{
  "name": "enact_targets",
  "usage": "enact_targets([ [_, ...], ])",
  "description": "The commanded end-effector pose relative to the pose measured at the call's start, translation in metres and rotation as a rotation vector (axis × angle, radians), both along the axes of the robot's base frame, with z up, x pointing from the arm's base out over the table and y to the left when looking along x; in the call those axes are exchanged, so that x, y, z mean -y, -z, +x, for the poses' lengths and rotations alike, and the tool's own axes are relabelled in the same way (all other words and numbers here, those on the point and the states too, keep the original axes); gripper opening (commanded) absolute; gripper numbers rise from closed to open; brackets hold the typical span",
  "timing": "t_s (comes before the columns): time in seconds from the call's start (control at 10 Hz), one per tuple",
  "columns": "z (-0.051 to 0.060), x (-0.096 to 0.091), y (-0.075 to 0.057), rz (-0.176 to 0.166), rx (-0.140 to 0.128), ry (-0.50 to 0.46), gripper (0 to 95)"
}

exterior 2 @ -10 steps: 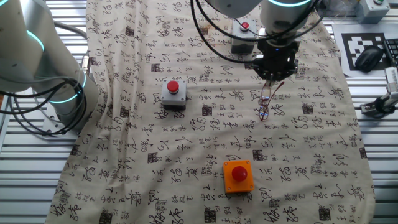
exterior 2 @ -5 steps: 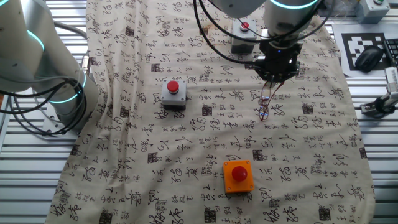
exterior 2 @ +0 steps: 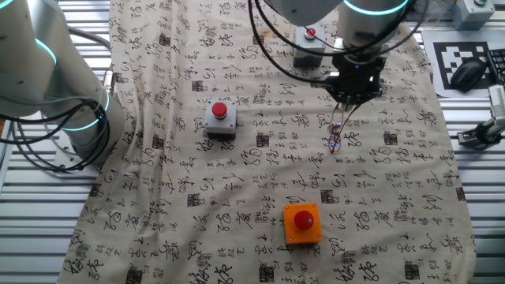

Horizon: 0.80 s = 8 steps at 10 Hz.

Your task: Unfold the leg of the glasses (with one hand)

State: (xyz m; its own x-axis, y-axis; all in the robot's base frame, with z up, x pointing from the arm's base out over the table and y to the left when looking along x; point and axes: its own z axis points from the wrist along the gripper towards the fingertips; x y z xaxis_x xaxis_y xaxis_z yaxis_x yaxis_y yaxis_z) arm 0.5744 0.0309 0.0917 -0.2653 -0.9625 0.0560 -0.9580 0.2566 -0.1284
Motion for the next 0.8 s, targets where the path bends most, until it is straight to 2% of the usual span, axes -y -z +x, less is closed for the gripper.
enact_targets([
  [0.1,-0.0008,-0.0009,-0.0009,-0.008,0.004,-0.007,0.0],
  [0.3,-0.0001,-0.0001,0.0013,-0.028,0.023,-0.050,0.0],
  [0.5,-0.0012,0.0020,0.0016,-0.054,0.055,-0.101,0.0],
  [0.8,-0.0015,0.0063,-0.0005,-0.070,0.066,-0.126,0.0],
])
